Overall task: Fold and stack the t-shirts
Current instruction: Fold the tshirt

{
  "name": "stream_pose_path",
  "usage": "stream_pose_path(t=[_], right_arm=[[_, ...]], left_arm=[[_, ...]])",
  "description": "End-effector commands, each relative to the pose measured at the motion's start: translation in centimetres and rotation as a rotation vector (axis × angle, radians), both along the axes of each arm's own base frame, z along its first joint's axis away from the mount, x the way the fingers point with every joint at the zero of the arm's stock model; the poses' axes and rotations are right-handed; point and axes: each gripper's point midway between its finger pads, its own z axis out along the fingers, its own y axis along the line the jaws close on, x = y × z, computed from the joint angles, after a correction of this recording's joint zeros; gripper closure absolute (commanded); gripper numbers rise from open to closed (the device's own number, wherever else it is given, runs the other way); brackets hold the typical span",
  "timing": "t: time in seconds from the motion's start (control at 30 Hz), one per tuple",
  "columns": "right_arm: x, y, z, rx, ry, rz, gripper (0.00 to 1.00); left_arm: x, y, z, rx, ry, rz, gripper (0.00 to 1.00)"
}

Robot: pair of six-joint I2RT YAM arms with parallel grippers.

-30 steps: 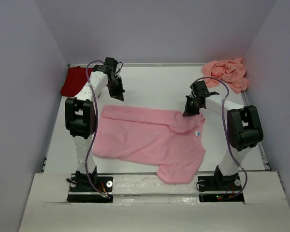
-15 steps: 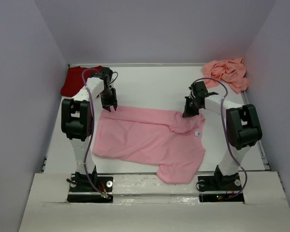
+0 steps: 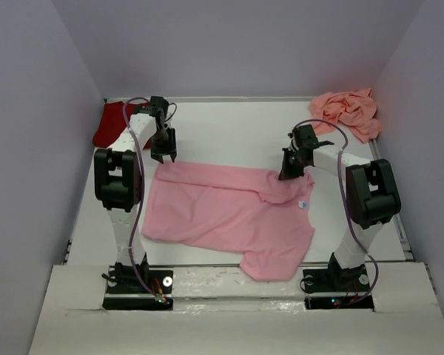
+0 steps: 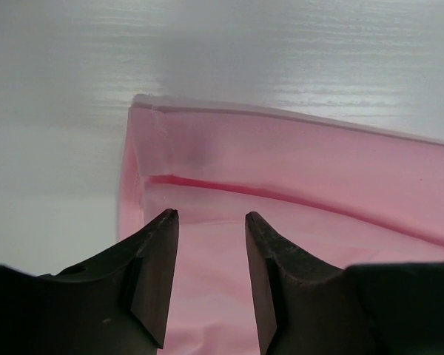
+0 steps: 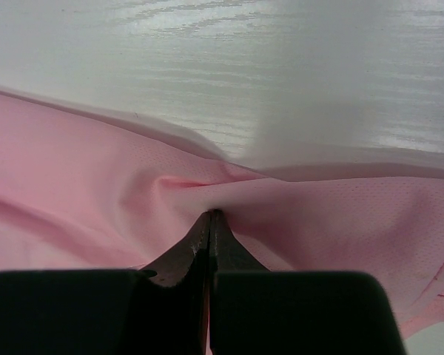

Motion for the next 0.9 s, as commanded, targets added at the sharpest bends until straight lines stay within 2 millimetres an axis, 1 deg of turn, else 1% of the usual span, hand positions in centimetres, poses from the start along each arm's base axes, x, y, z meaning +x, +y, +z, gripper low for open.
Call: stream_pose_path(t=[0.0, 0.13, 0.43, 0.5, 0.57, 0.6, 0.63, 0.7, 0.73, 0.87], right_arm=[[1.3, 0.9, 1.1, 0.02, -0.047, 0.025, 1.0], [1.4, 1.0, 1.2, 0.024, -0.047, 0.024, 1.0], [1.4, 1.1, 1.2, 0.028, -0.045, 0.022, 1.0], [1.4, 1.1, 1.2, 0.029, -0.044, 0.02, 1.0], [1.4, 1.1, 1.2, 0.029, -0.044, 0.02, 1.0], [1.4, 1.1, 1.0, 0.028, -0.041, 0.02, 1.0], [1.4, 1.1, 1.0, 0.029, -0.041, 0.019, 1.0], [1.3, 1.2, 1.0, 0.033, -0.038, 0.02, 1.0], [1.4, 1.2, 1.0, 0.033, -0.039, 0.02, 1.0], [1.6, 1.3, 1.2, 0.036, -0.043, 0.019, 1.0]], left_arm=[[-0.1, 0.3, -0.2, 0.017, 0.028, -0.033, 0.49], [-0.2, 0.3, -1.3, 0.019, 0.056, -0.037, 0.49], [-0.9, 0.8, -2.7, 0.042, 0.105, -0.054, 0.5], [-1.1, 0.8, -2.8, 0.042, 0.114, -0.057, 0.53], [-1.3, 0.7, -2.6, 0.039, 0.113, -0.059, 0.63], [-1.4, 0.8, -2.6, 0.041, 0.116, -0.059, 0.63], [-1.5, 0.8, -2.5, 0.04, 0.118, -0.058, 0.63], [-1.7, 1.0, -2.8, 0.049, 0.129, -0.061, 0.57], [-1.9, 1.0, -2.9, 0.051, 0.138, -0.066, 0.55], [-2.1, 1.3, -3.4, 0.065, 0.153, -0.067, 0.55]])
